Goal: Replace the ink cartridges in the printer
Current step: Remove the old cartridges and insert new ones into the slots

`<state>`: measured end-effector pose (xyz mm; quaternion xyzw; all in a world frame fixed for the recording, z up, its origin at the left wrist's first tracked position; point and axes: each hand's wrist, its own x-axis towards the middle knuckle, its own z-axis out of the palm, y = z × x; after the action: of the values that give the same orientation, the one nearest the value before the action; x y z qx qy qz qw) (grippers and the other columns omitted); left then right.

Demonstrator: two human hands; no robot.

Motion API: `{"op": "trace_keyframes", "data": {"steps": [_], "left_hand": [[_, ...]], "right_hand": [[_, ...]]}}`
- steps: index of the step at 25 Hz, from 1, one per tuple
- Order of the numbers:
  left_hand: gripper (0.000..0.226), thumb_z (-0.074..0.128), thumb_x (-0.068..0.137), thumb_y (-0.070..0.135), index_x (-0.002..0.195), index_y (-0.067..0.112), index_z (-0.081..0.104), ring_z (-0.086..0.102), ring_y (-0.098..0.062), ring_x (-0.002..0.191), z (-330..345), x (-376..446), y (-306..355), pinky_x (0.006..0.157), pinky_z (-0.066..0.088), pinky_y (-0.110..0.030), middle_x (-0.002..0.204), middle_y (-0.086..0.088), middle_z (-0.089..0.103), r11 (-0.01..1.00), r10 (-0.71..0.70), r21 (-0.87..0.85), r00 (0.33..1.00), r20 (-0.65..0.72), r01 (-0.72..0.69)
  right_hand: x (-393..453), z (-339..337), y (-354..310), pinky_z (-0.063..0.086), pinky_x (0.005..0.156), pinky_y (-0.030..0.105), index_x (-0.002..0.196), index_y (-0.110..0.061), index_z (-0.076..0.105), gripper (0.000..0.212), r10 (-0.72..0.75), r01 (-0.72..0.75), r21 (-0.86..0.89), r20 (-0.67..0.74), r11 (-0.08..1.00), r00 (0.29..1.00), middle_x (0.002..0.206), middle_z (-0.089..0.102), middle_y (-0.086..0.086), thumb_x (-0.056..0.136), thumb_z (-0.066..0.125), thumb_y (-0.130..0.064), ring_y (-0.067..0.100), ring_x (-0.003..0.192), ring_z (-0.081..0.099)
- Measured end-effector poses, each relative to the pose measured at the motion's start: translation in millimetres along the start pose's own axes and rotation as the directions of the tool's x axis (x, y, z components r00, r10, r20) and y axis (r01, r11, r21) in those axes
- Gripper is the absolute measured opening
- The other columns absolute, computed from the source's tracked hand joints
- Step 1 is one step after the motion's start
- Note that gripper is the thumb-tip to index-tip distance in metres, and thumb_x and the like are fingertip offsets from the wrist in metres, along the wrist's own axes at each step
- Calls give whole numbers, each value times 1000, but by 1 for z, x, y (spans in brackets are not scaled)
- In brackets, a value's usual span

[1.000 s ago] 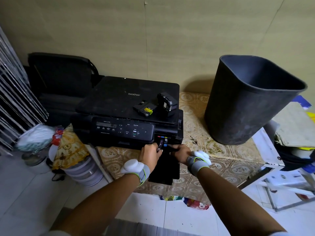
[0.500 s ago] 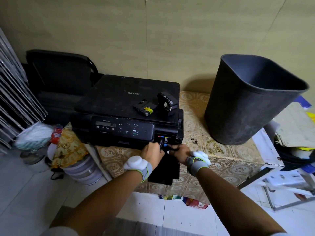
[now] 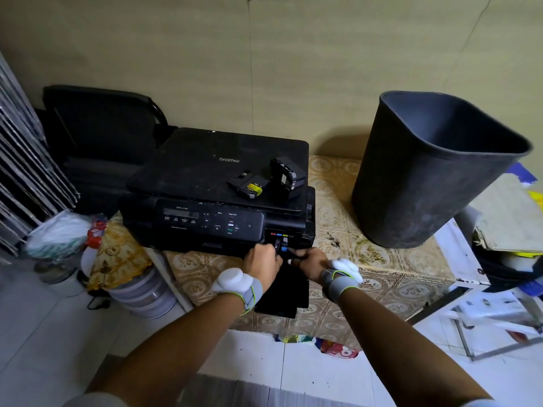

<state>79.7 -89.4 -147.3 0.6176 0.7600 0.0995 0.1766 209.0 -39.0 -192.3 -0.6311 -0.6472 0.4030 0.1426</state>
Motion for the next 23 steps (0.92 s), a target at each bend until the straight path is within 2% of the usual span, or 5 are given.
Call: {"op": "trace_keyframes", "data": {"steps": [6, 12, 14, 17, 23], "left_hand": [[26, 53, 93, 11, 115, 2, 63, 63, -35, 110, -1, 13, -1, 91, 50, -37, 114, -22, 68, 992, 93, -92, 995, 32, -90], [24, 49, 96, 12, 111, 4, 65, 62, -40, 108, 0, 20, 1, 86, 51, -41, 111, -24, 68, 1000, 13, 4, 1000, 15, -14], [24, 48, 96, 12, 111, 3, 64, 62, -39, 110, 0, 22, 2, 87, 51, -41, 113, -23, 67, 998, 26, 60, 999, 27, -27], [25, 45, 98, 11, 113, 1, 63, 62, -38, 112, 0, 25, 4, 89, 50, -42, 116, -23, 66, 993, 38, 109, 999, 38, -42], [29, 39, 98, 5, 119, 1, 58, 59, -37, 117, 5, 29, 7, 94, 48, -42, 122, -21, 64, 979, 31, 199, 998, 54, -41]], "right_hand": [[2, 0, 4, 38, 85, 15, 122, -16, 60, 43, 1, -3, 39, 28, 999, 1000, 116, 66, 1, 81, 68, -17, 4, 99, 46], [3, -3, 4, 40, 92, 17, 123, -18, 58, 43, -9, 10, -20, 46, 1000, 999, 126, 62, 7, 81, 68, -20, 3, 104, 46], [4, -2, 1, 42, 95, 22, 123, -20, 59, 42, -23, 30, -113, 64, 993, 998, 125, 63, 8, 83, 66, -27, 11, 113, 54], [1, -3, -5, 45, 89, 26, 118, -21, 63, 35, -22, 34, -211, 56, 977, 998, 116, 67, 12, 86, 60, -35, 26, 111, 60], [0, -4, -3, 46, 84, 27, 104, -20, 66, 27, -2, 29, -315, 85, 949, 996, 109, 67, 16, 90, 50, -36, 32, 104, 62]]}}
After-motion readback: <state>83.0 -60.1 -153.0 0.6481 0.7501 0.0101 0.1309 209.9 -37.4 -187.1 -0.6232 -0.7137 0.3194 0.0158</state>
